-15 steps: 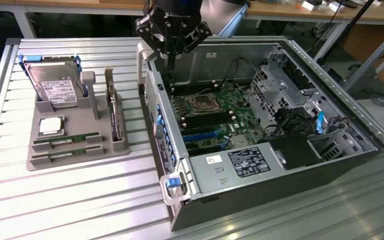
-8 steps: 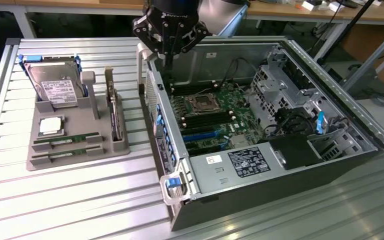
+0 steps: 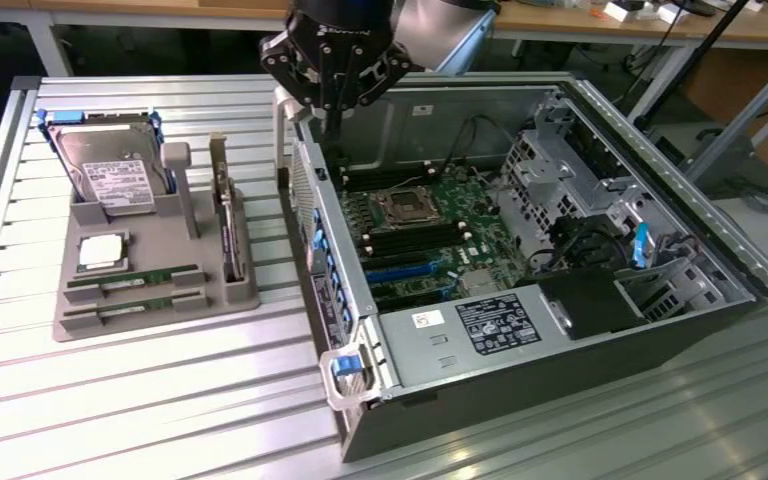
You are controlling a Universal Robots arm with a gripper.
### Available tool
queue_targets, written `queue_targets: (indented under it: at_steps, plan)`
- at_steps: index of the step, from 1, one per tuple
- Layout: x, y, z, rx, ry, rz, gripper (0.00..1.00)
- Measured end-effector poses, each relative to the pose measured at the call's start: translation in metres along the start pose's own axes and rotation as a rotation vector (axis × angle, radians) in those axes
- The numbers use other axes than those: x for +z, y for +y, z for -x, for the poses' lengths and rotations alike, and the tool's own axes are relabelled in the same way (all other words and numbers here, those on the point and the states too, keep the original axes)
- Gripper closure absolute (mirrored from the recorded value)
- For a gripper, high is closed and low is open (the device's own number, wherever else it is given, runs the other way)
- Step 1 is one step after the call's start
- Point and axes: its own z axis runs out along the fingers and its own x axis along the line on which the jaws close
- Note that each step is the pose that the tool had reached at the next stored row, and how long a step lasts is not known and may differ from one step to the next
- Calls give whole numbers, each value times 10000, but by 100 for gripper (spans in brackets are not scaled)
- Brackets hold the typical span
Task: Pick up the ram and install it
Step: 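Reach for the ram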
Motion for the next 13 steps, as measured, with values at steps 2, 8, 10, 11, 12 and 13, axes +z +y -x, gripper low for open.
queue_targets:
  at_steps: [2, 8, 10, 11, 12, 13]
  plan:
    - [0, -1, -10, 0, 0, 0, 90]
    - [-1, -3, -36, 0, 0, 0, 90]
    - [-1, -3, -42, 0, 0, 0, 90]
    - [-1, -3, -47, 0, 0, 1, 90]
    - [-1, -4, -51, 0, -1, 1, 90]
    - [-1, -4, -56, 0, 0, 0, 90]
